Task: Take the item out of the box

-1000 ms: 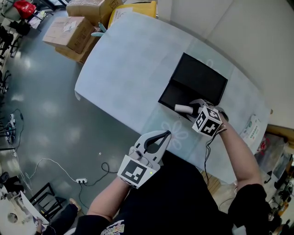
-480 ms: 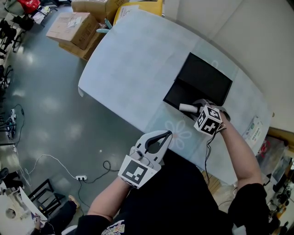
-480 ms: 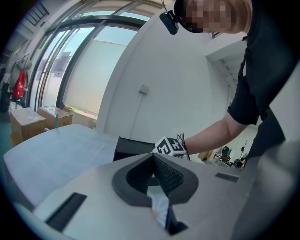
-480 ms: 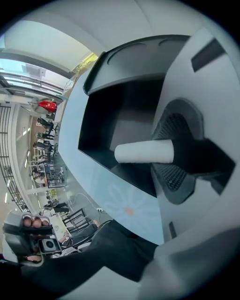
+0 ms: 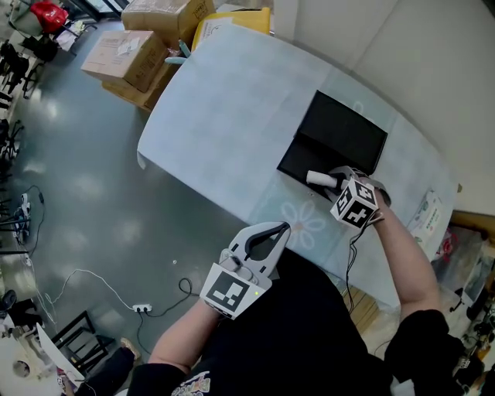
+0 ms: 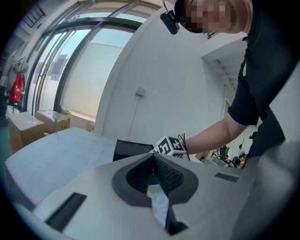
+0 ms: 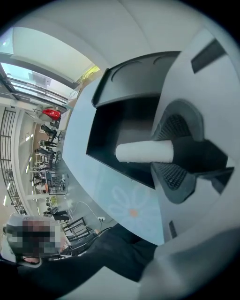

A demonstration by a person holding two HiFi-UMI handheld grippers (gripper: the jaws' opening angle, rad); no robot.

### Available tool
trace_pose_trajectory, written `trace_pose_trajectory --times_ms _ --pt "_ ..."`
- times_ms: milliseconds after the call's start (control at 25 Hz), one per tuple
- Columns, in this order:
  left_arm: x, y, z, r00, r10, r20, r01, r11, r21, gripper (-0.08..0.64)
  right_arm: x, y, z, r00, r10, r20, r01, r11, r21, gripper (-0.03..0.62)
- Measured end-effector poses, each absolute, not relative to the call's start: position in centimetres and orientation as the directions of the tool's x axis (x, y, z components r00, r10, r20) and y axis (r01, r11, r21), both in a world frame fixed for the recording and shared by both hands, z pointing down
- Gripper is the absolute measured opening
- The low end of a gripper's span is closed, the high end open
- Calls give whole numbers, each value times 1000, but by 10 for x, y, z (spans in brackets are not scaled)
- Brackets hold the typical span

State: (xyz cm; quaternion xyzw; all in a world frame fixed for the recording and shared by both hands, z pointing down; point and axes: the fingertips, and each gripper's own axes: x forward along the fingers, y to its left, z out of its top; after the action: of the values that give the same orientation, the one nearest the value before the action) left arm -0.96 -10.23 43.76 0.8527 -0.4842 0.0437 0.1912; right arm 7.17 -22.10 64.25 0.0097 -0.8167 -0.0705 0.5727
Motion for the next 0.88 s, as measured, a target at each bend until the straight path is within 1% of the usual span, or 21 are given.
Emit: trace_pose_trajectory --times_ms 240,400,640,880 --pt "-10 -86 422 553 -799 237 -827 -492 270 9 74 -222 604 -402 -226 887 -46 973 227 140" --pt "-9 -73 413 579 -784 227 -811 -524 260 9 74 -217 570 -461 -321 827 -174 947 271 140" --pt "-8 -54 397 614 -763 200 -786 -571 236 9 73 -198 501 -581 -461 671 -426 875 232 138" --pt "-17 -36 378 641 -749 166 -764 -605 223 9 70 -164 421 -642 -603 474 -599 780 181 137"
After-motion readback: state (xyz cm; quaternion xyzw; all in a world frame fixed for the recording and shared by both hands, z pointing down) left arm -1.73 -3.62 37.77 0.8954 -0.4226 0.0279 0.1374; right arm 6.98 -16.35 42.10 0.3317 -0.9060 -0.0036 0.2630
